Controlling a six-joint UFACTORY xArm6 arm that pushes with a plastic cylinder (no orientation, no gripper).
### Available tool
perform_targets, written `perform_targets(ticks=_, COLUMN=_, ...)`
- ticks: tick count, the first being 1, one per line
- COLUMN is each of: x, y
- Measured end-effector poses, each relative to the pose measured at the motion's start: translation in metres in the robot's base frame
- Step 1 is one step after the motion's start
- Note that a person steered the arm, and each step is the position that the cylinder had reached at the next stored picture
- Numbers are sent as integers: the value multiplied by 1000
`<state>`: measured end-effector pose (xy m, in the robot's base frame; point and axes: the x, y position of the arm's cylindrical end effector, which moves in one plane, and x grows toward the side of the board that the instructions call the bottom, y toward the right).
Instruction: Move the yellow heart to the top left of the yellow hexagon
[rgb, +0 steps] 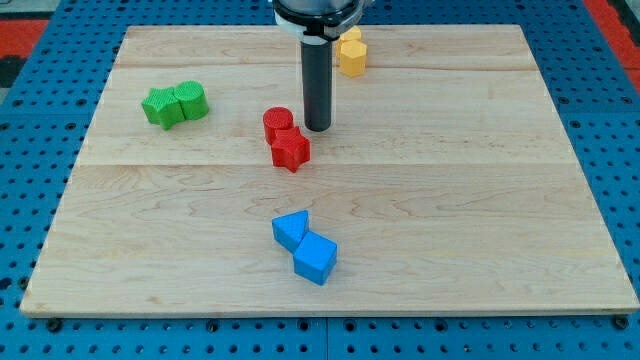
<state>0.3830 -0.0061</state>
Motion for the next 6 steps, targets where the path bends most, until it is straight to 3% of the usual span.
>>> perform_targets(ticks=2, x=0, y=0)
perform_targets(ticks=3, x=-24, y=18)
perform_targets(ticks=4, x=-55, y=51)
perform_targets(ticks=6, x=-171, y=100)
